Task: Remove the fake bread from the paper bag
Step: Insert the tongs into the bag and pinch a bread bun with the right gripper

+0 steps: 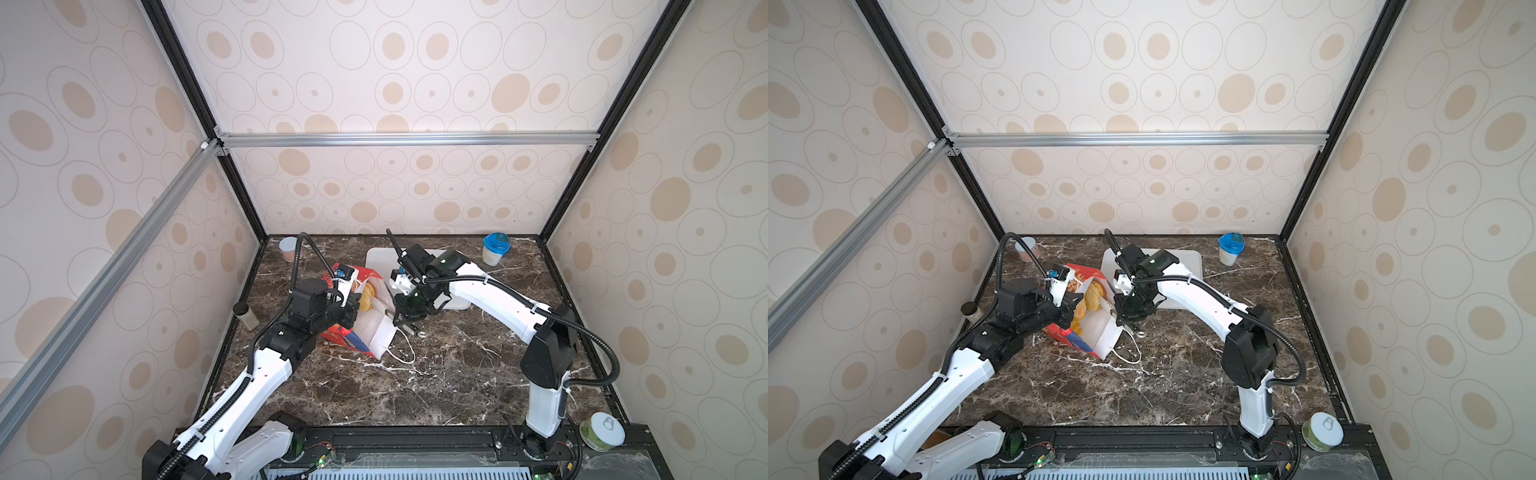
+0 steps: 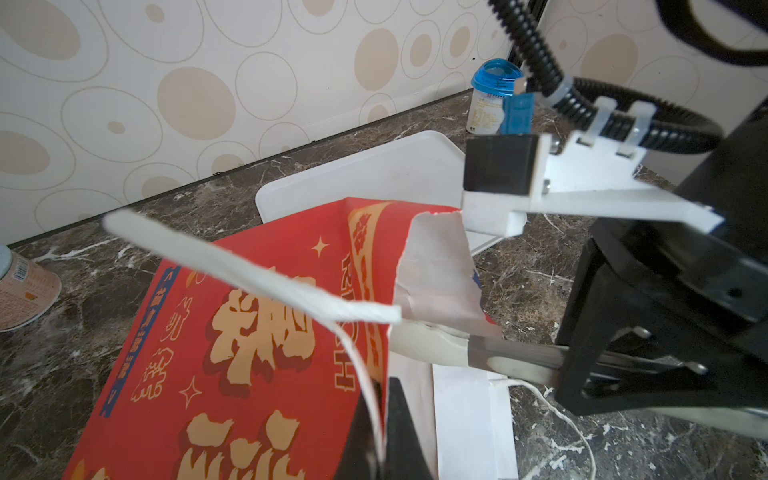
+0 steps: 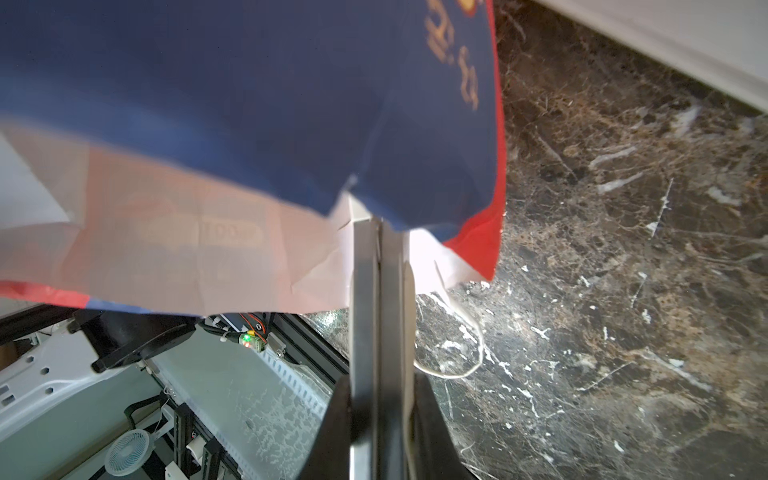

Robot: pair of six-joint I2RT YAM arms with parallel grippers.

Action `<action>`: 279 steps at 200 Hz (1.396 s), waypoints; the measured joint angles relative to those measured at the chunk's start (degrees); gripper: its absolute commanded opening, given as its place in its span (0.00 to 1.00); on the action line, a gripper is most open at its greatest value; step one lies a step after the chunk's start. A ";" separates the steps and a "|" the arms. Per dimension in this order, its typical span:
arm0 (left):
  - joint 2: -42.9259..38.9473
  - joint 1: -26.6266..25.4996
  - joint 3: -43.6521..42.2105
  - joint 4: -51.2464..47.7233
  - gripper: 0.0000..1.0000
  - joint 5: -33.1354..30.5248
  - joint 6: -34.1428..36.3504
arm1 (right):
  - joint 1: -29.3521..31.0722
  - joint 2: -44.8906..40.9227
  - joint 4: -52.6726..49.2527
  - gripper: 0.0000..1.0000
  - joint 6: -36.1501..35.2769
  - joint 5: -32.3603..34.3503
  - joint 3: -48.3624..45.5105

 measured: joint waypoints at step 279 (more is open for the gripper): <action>13.88 10.08 2.82 12.28 0.00 -8.11 -9.09 | -3.21 -9.01 3.30 0.00 -6.38 -11.08 -7.39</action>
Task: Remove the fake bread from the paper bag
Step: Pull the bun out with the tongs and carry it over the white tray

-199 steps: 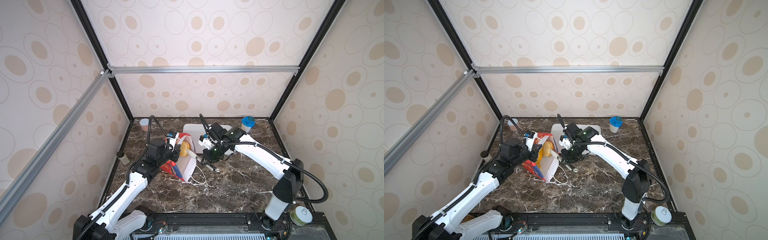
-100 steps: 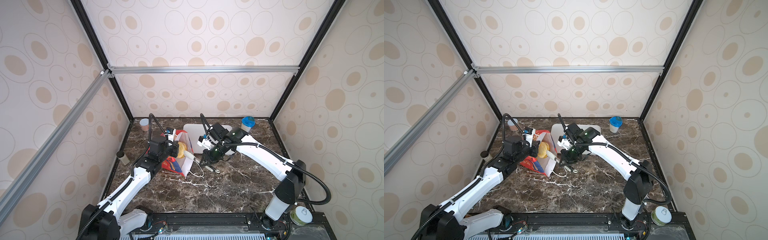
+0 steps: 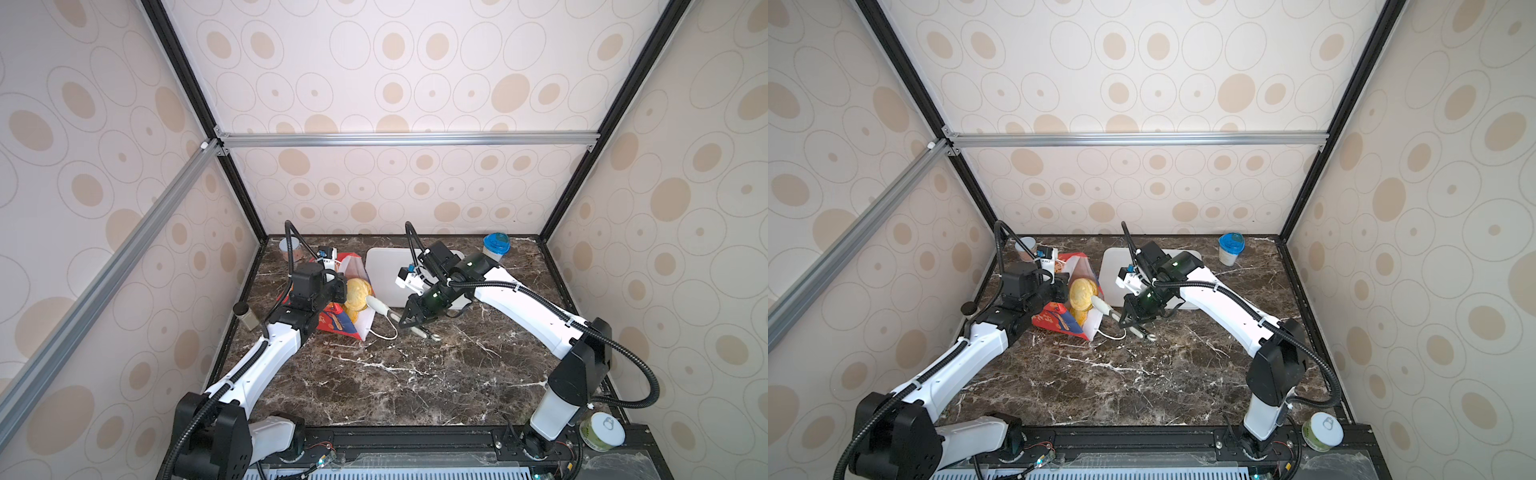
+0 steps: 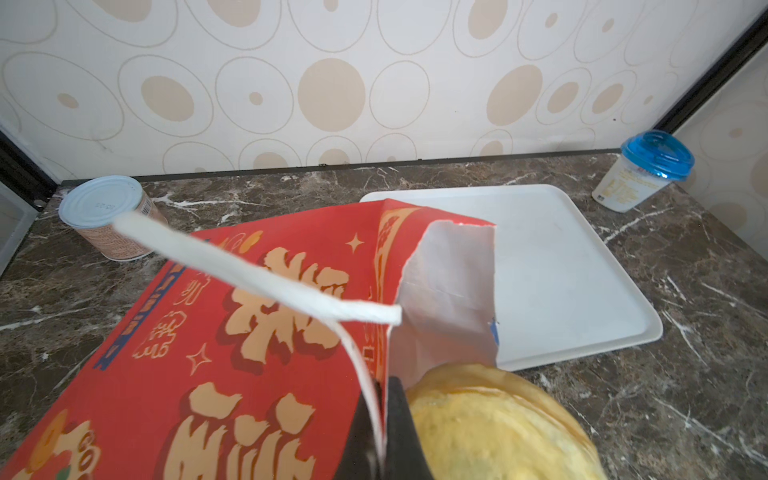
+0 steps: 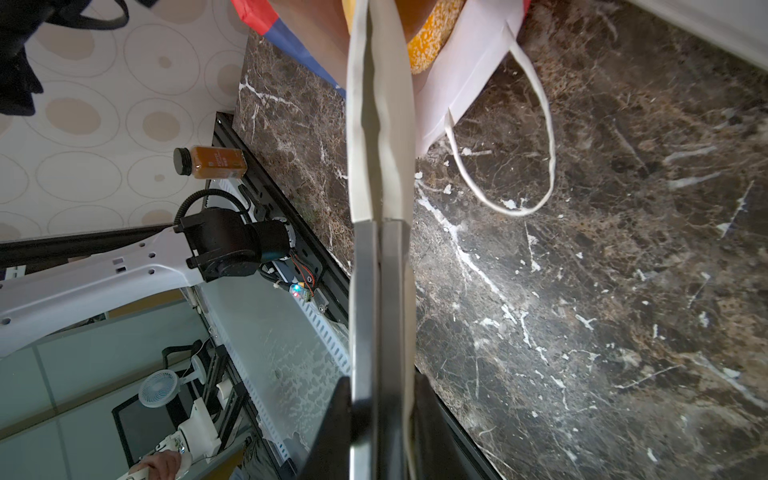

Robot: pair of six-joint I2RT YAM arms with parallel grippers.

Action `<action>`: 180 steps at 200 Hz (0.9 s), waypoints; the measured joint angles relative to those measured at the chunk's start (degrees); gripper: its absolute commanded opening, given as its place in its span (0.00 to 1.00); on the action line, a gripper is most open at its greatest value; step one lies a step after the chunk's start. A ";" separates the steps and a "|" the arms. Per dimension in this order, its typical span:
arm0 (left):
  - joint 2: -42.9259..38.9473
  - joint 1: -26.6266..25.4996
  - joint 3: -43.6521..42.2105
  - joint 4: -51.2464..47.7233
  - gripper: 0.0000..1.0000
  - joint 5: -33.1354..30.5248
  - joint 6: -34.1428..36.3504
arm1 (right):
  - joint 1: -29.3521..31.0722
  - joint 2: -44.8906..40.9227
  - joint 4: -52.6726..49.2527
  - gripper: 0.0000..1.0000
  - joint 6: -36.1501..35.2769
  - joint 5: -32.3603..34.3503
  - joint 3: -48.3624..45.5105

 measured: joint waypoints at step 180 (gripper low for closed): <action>9.25 4.63 6.49 3.23 0.00 4.92 1.11 | -18.69 1.81 12.41 0.00 1.07 -6.54 -4.24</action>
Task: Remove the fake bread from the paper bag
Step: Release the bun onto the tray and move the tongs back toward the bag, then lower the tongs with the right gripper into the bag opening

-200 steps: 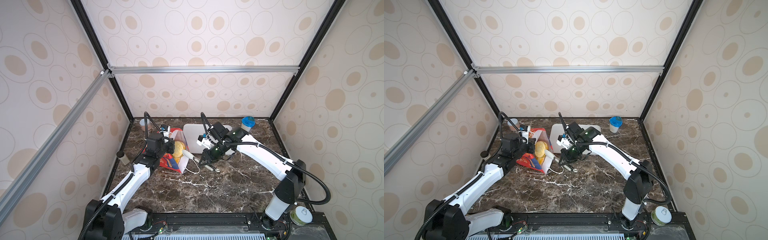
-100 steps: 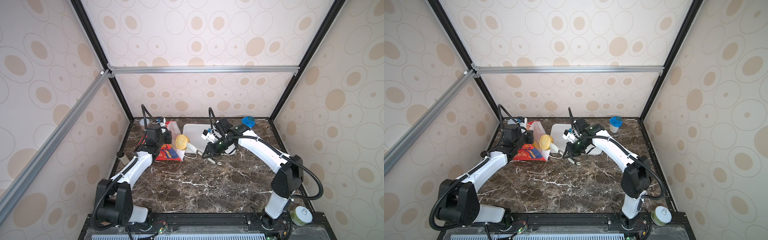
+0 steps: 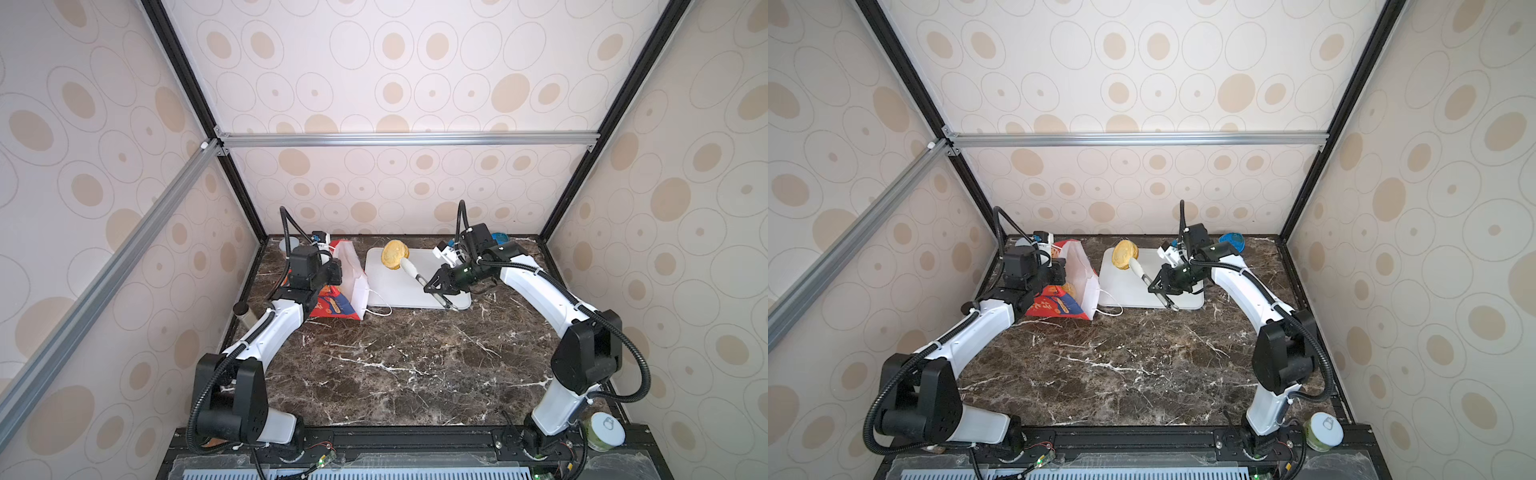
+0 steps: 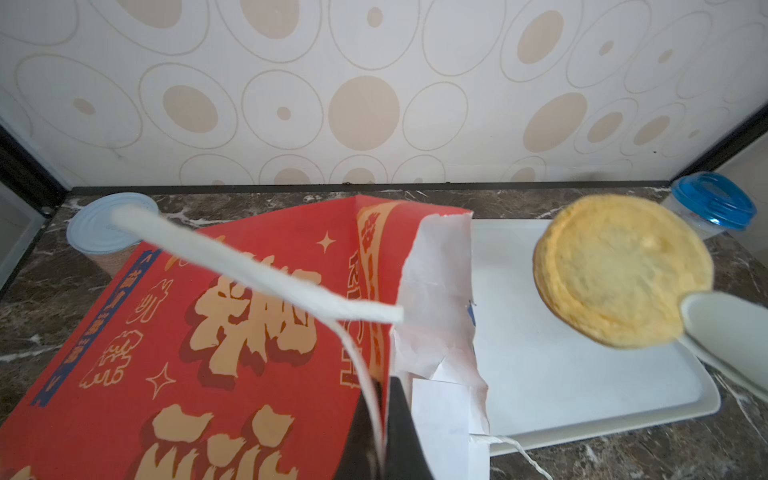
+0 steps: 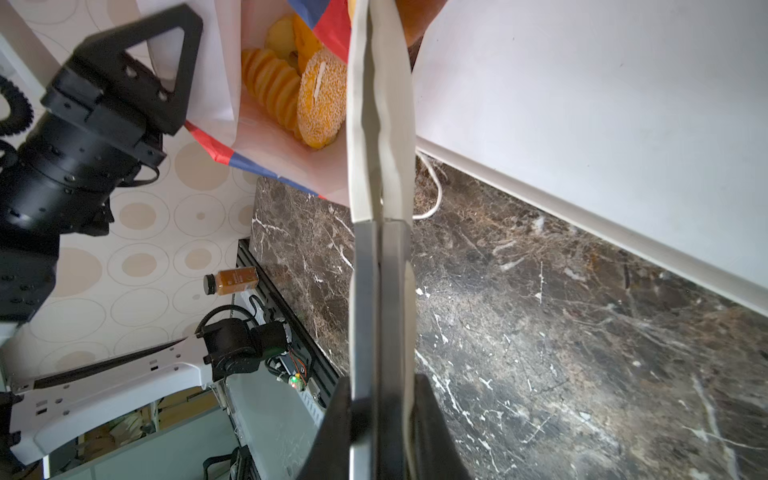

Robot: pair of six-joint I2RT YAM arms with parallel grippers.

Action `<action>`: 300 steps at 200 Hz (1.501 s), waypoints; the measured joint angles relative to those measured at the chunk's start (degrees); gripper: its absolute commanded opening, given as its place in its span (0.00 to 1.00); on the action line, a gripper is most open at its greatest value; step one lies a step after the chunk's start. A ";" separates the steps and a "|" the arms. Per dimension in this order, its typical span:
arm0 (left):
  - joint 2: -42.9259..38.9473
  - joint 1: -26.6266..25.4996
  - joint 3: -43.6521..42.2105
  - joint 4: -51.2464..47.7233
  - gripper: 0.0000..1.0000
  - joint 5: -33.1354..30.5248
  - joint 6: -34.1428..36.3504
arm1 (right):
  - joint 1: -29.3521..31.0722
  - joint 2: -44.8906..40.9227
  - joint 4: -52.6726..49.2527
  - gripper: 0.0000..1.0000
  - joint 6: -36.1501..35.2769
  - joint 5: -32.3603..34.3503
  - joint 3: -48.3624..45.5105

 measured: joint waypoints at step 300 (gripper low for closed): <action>-19.67 -1.64 -10.86 -7.72 0.00 9.25 8.24 | -2.43 8.72 17.18 0.39 11.41 -9.57 -7.69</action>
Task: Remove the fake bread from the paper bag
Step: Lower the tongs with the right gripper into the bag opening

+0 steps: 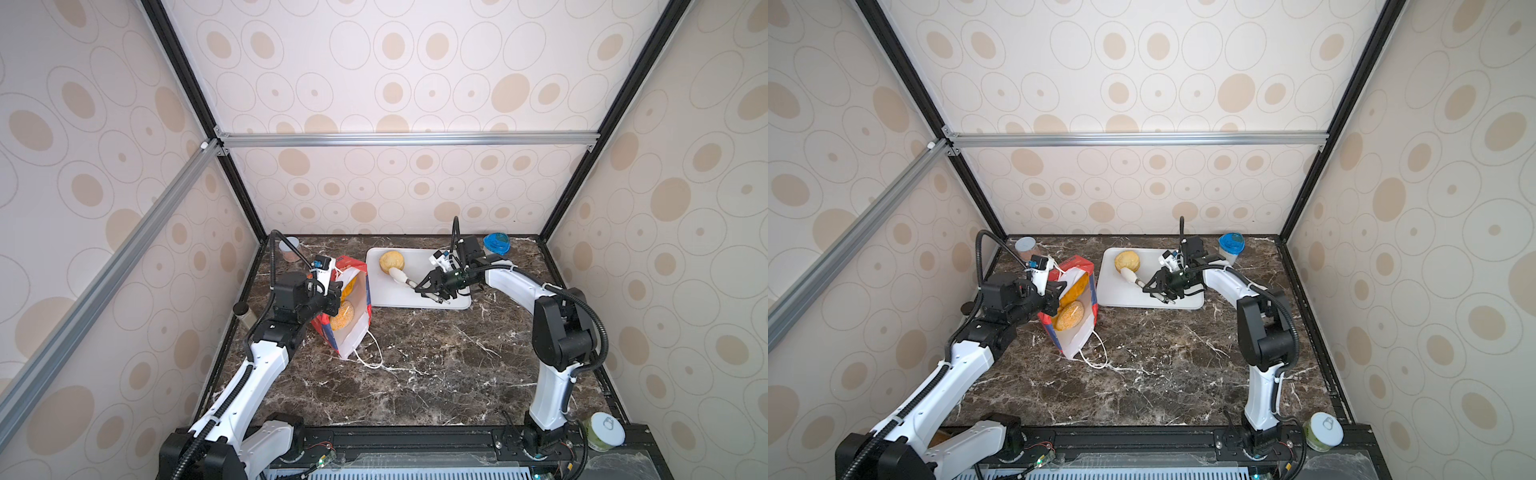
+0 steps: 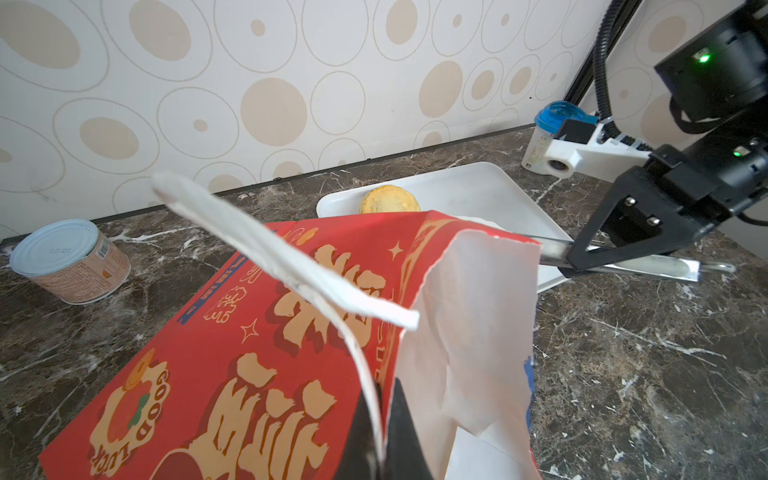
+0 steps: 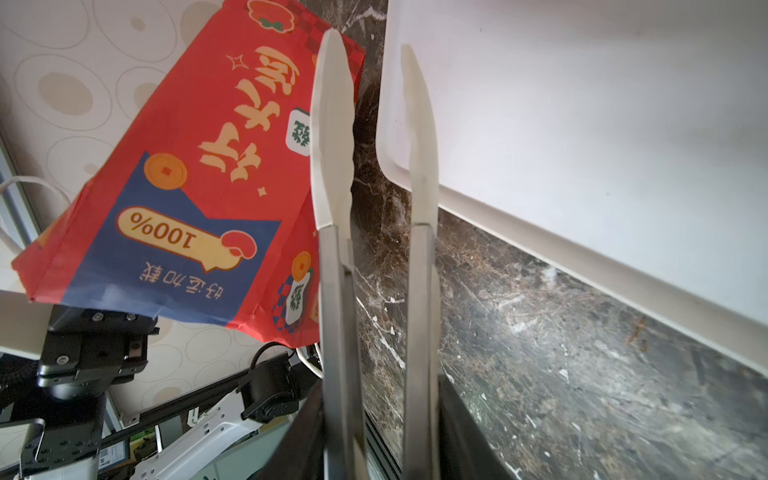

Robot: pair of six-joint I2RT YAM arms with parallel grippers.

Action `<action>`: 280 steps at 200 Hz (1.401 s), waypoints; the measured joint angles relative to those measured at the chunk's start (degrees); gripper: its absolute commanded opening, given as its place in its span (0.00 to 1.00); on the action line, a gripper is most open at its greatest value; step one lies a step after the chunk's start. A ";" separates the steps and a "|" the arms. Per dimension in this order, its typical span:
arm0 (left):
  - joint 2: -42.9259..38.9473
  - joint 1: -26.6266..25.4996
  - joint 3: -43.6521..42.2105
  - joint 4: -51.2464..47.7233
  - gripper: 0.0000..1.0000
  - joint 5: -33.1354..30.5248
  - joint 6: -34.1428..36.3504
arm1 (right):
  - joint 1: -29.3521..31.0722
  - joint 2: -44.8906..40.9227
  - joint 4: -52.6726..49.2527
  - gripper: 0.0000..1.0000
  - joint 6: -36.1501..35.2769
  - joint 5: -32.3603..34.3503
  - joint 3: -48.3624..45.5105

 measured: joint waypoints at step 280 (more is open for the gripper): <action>1.36 -2.60 1.03 -0.07 0.00 -2.19 -1.03 | 25.00 -35.15 11.61 0.41 22.49 3.63 -27.34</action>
